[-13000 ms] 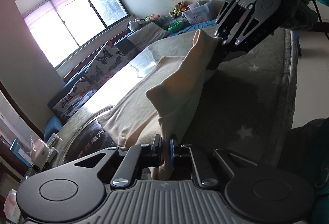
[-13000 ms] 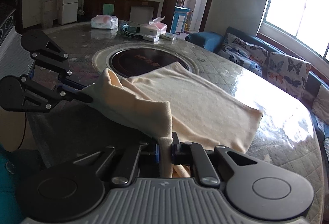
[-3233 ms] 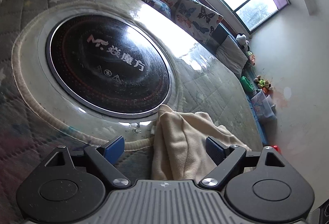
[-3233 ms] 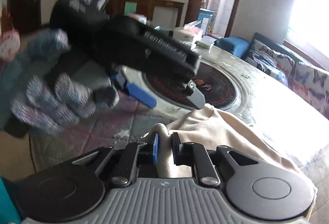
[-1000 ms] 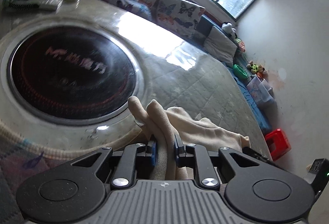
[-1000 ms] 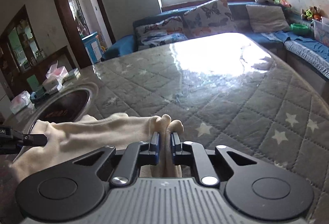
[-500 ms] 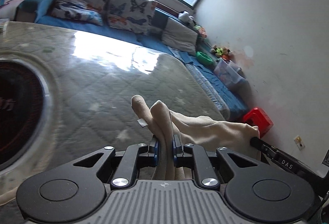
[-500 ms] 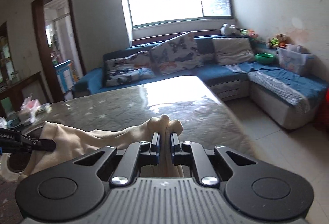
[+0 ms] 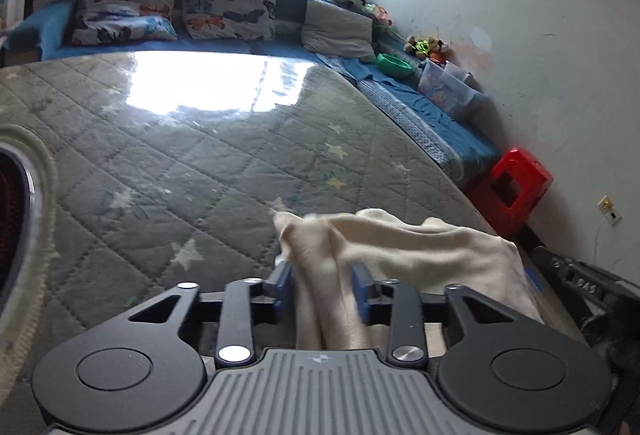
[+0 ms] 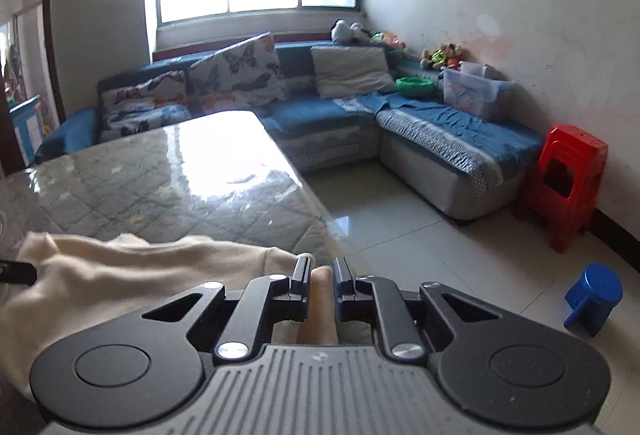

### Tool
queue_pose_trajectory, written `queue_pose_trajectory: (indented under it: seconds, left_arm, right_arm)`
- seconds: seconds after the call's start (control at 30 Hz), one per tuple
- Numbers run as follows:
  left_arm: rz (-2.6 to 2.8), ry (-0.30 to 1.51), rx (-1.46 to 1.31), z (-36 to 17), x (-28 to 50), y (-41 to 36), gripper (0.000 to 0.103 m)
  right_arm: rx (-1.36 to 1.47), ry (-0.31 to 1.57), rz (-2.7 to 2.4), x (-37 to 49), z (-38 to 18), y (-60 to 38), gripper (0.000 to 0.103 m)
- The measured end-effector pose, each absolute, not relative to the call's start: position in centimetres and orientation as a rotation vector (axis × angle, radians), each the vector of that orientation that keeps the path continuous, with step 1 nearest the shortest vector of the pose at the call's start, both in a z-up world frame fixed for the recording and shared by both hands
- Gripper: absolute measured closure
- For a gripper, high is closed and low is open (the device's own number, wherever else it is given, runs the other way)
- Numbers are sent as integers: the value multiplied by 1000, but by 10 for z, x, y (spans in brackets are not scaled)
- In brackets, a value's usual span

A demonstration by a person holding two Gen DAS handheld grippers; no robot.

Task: Fold clothes

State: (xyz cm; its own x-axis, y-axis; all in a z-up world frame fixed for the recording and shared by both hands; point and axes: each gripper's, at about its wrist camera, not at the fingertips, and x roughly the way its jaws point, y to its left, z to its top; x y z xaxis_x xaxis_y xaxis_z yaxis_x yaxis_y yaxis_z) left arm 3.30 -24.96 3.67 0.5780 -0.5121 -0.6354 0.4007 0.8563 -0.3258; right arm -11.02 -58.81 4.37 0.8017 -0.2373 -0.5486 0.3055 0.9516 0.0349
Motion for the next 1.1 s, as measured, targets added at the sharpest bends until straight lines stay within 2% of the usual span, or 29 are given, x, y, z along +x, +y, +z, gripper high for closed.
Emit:
queue_pose_trajectory:
  seconds: [0.1,0.17,0.2,0.3,0.57,0.67,0.73,1.1]
  left_arm:
    - [-525,768,-137,42,29,-244,59]
    - [-536,761,-134,46,25,-243,46]
    - [-543,758,-126,47,22,-244,44]
    - [-562,743,-81,49,14,-249,43]
    - [-554,711,24,41,-3,-255,13]
    - [-538,692,40,39,-10,-250,2]
    - [-526,685,40,38,-13,-244,1]
    - [-457,679,32,36,-36,-203,0]
  right_arm:
    - [139,563,-229,-104,46,-583,91]
    - [138,578,-183,-94,44,-575,91]
    - [135,588,-161,-88,41,-571,91]
    - [112,608,-119,-70,32,-558,91]
    - [73,652,-89,-35,15,-537,88]
    - [73,639,-75,-44,23,-533,82]
    - [56,623,-47,-57,29,-527,76]
    - [-81,610,57,-134,26,-482,71]
